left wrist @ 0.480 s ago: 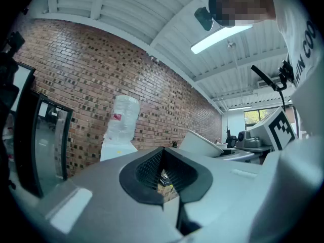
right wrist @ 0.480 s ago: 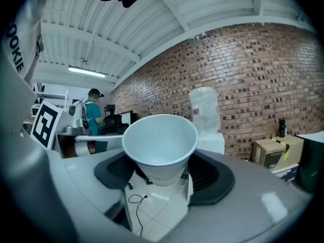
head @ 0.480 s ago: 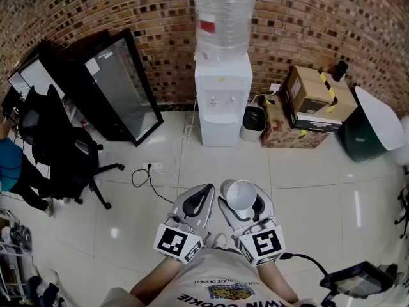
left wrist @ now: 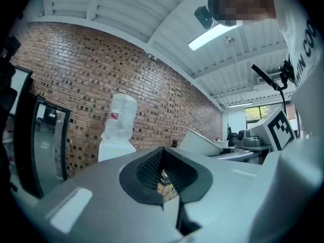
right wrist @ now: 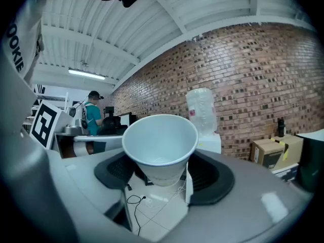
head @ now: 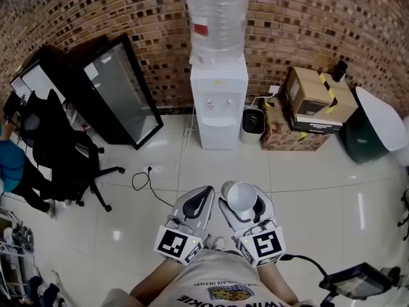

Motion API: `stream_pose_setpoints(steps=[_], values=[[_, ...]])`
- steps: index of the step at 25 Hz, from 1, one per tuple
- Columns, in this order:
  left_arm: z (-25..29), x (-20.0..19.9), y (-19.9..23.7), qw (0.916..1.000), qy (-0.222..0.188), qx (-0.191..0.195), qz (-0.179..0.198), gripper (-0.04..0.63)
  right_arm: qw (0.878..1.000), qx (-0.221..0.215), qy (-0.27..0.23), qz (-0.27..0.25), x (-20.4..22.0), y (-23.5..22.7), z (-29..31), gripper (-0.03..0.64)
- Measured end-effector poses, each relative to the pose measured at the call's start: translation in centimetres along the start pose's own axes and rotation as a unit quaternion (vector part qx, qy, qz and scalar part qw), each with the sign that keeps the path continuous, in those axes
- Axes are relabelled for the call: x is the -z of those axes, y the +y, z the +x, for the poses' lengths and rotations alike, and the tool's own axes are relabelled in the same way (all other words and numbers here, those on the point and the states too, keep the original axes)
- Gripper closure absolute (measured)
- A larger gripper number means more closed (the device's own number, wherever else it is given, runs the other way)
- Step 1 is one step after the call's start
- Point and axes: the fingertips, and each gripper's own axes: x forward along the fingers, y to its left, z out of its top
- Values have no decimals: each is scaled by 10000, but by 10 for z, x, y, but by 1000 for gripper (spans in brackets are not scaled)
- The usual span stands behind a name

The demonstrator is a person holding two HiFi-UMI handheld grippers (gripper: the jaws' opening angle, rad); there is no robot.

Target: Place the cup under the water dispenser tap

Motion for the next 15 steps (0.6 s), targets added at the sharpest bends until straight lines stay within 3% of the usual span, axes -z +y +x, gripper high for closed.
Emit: stream_pose_setpoints(steps=[15], values=[[26,3,1,9999,-5,-22,131,612,9998,-158,-34,94,8,-19,11,291]])
